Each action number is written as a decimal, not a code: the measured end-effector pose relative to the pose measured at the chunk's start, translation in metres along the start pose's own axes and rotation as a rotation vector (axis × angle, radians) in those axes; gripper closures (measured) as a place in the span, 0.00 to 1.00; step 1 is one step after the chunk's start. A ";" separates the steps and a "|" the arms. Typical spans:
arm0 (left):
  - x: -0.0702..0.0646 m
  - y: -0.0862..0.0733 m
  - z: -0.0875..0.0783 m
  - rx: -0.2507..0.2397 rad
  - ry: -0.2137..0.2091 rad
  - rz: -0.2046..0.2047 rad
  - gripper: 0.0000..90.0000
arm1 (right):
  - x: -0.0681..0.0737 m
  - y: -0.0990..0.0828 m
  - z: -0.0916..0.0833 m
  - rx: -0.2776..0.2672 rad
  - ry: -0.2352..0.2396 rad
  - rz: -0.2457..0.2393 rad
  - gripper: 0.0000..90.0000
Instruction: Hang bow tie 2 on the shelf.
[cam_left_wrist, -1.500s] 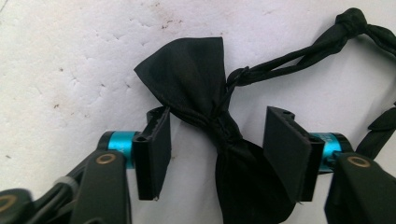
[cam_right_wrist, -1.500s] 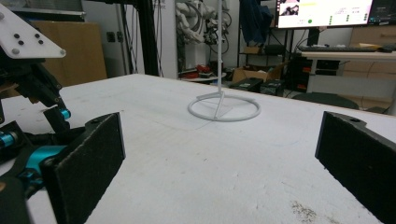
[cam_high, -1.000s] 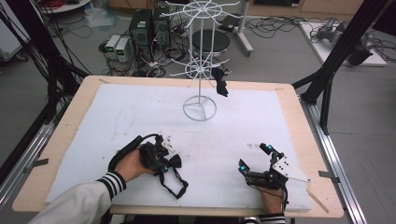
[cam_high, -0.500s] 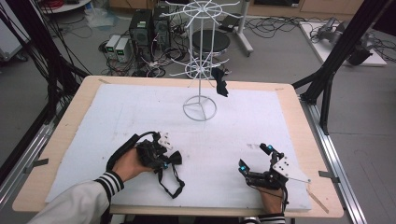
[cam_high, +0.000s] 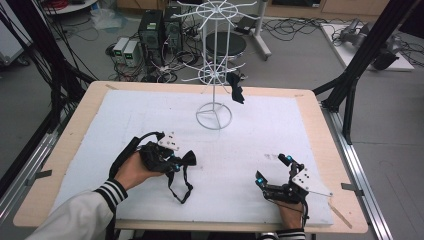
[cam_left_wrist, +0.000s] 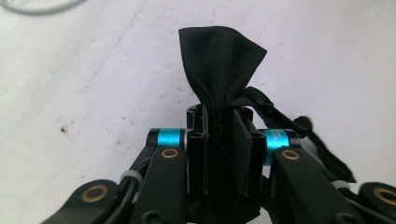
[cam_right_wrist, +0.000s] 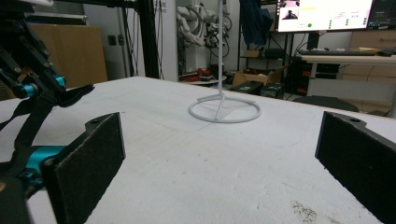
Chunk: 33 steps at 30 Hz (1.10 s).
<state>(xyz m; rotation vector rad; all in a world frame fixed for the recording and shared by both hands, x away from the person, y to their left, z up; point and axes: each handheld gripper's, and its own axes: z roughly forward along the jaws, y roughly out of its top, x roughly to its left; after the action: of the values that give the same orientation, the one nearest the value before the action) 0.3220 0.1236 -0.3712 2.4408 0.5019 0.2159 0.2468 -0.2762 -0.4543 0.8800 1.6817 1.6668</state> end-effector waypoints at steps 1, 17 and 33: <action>0.001 0.001 -0.002 -0.013 -0.002 -0.003 0.85 | 0.000 0.000 0.000 0.000 0.000 0.000 0.01; 0.011 0.014 -0.027 -0.165 0.015 -0.032 0.85 | 0.001 0.000 0.000 -0.003 0.002 -0.004 0.01; 0.027 0.032 -0.053 -0.294 0.057 -0.048 0.85 | 0.001 0.000 0.000 -0.003 -0.002 -0.013 0.01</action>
<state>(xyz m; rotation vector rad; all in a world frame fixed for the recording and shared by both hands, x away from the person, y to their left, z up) 0.3418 0.1405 -0.3089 2.1392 0.5141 0.3163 0.2457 -0.2753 -0.4545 0.8668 1.6802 1.6586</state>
